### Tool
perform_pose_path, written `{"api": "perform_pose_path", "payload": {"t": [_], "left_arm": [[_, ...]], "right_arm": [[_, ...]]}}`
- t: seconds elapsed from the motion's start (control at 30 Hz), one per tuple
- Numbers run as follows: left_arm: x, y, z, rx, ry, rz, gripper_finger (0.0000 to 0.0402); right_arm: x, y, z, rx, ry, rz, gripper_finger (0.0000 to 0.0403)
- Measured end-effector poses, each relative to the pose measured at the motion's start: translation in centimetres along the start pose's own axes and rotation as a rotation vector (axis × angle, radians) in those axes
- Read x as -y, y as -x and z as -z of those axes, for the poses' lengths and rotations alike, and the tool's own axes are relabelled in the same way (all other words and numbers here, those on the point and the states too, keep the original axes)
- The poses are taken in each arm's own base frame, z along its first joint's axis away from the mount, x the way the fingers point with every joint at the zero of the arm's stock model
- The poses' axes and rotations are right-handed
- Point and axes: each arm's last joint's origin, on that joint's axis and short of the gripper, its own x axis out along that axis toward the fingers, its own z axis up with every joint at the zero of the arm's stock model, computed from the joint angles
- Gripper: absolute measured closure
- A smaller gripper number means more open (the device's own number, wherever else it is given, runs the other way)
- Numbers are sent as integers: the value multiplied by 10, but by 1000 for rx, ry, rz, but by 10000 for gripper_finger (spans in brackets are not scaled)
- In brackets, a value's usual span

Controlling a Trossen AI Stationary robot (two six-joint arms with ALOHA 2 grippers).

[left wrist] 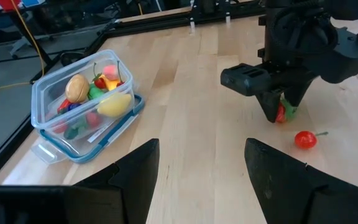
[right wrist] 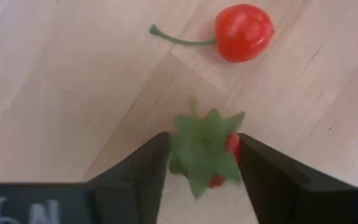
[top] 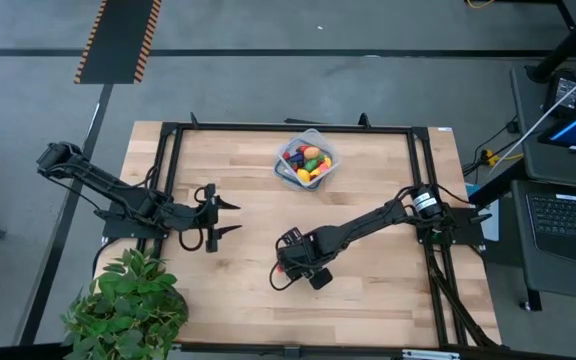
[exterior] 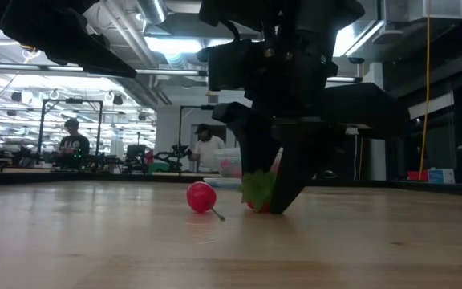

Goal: Pick and placing Produce into tupperware
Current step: Put the red strawberry into the transparent container

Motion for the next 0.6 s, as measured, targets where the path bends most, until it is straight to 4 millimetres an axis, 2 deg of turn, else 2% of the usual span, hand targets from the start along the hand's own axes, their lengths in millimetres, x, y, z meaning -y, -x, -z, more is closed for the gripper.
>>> {"api": "perform_pose_path", "payload": {"t": [0.13, 0.17, 0.4, 0.6], "left_arm": [[0, 0, 0, 0, 0, 0, 172], [0, 0, 0, 0, 0, 0, 172], [0, 0, 0, 0, 0, 0, 172], [0, 0, 0, 0, 0, 0, 172]], "right_arm": [[-1, 0, 0, -4, -6, -5, 262], [-1, 0, 0, -4, -13, -5, 265], [-1, 0, 1, -12, -47, -3, 265], [2, 9, 6, -36, -109, 3, 265]]}}
